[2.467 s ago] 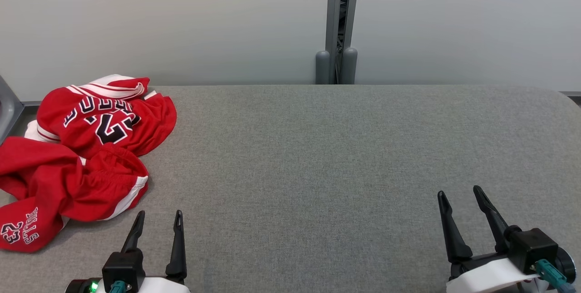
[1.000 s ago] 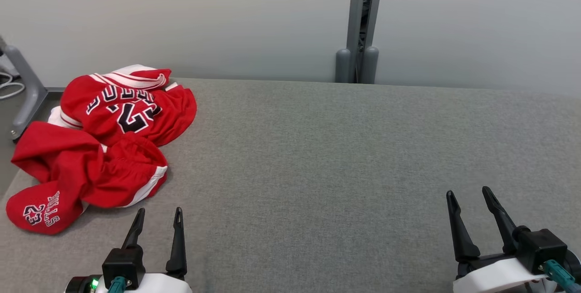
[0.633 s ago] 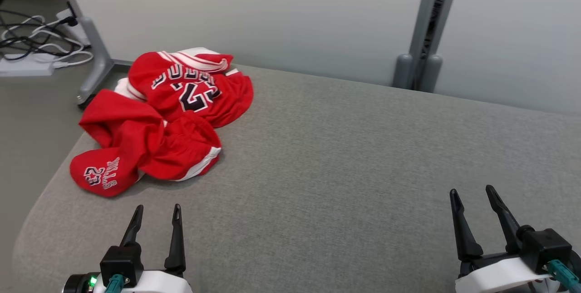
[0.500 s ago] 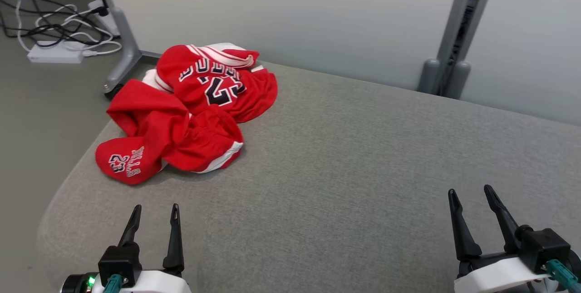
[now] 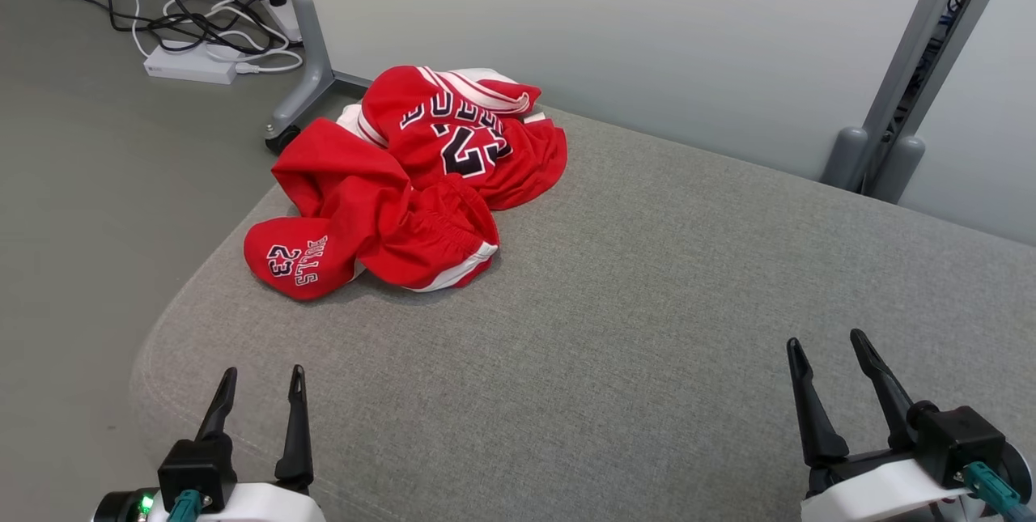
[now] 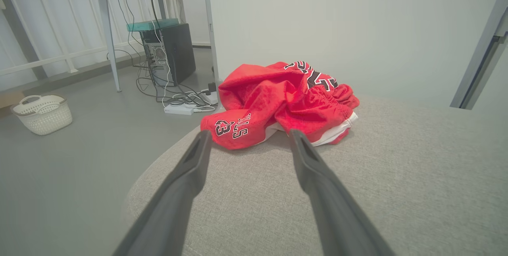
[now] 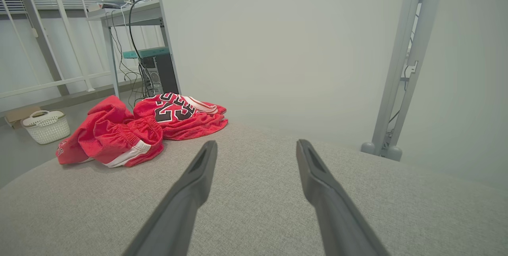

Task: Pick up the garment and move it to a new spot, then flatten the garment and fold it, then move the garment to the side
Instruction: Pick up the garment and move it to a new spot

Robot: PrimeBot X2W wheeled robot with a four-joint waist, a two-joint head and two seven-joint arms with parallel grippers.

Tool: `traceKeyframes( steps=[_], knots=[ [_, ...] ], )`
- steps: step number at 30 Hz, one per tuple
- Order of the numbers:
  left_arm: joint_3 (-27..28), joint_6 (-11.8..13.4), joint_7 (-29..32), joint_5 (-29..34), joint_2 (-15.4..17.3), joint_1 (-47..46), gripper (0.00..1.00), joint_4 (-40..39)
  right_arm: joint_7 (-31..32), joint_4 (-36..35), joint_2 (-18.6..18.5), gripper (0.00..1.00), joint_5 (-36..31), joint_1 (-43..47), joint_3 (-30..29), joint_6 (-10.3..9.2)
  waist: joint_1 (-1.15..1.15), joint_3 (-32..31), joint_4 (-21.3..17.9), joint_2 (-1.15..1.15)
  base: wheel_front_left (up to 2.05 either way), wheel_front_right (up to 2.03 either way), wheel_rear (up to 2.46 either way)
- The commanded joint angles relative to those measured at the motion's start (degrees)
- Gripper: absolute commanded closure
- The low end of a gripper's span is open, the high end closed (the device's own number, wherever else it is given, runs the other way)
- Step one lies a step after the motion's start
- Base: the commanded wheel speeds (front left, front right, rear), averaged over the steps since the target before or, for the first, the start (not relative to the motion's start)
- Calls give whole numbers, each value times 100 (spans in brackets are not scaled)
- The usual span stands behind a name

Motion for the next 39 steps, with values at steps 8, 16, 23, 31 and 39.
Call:
traceKeyframes(
  steps=[8, 16, 23, 31, 39],
  knots=[
    [190, -165, 416, -91, 548, -613, 0, -62, -38, -24, -41, 0, -32, 53, 3, 8, 0, 61, -336, 0, 0, 0, 0],
    [373, -528, 1712, -482, 1079, -1751, 0, 196, -37, -53, -41, 0, -128, -51, -22, 8, 0, 360, -845, 0, 0, 0, 0],
    [449, -708, 2305, -785, 1258, -2574, 0, 910, -38, -97, -41, 0, -257, -255, -104, 8, 0, 804, -1297, 0, 0, 0, 0],
    [453, -753, 2483, -922, 1325, -3091, 0, 1564, -38, -148, -42, 0, -372, -485, -144, 5, 0, 1309, -1689, 0, 0, 0, 0],
    [501, -695, 2370, -994, 1415, -3453, 0, 2242, -38, -246, -41, 0, -558, -703, -189, 5, 0, 1854, -1913, 0, 0, 0, 0]
  ],
)
